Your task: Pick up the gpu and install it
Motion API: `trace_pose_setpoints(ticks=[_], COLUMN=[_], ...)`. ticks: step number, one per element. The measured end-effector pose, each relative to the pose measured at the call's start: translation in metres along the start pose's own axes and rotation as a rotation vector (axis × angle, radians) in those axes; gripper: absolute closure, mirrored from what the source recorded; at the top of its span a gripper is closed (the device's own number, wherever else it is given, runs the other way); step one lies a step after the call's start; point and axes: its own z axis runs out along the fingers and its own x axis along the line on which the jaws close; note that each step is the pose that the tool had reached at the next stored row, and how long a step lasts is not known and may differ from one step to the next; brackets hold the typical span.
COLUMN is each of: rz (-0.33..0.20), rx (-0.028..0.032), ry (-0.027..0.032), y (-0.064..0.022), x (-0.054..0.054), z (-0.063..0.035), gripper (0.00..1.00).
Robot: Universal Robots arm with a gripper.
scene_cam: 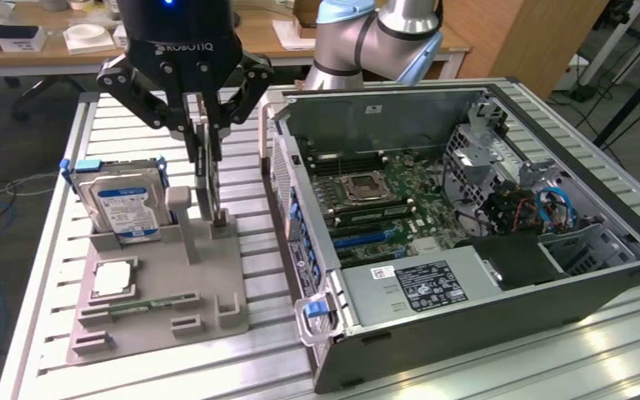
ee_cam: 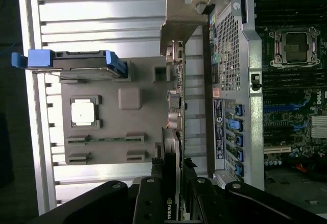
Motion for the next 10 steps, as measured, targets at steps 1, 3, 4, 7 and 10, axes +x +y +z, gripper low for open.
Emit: trace_pose_setpoints(ticks=[1,3,4,7,10], rz=[0.0,0.0,0.0,0.0,0.0], rx=[0.0,0.0,0.0,0.0,0.0], ry=[0.0001,0.0001,0.0001,0.0,-0.0001], y=[0.0,0.0001,0.0002,0.0003,0.0006], x=[-0.0001,-0.0008,-0.0015,-0.0032,-0.0063], z=[0.0,0.0,0.0,0.0001,0.0002], gripper=[0.74,0.74,0.74,0.74,0.74])
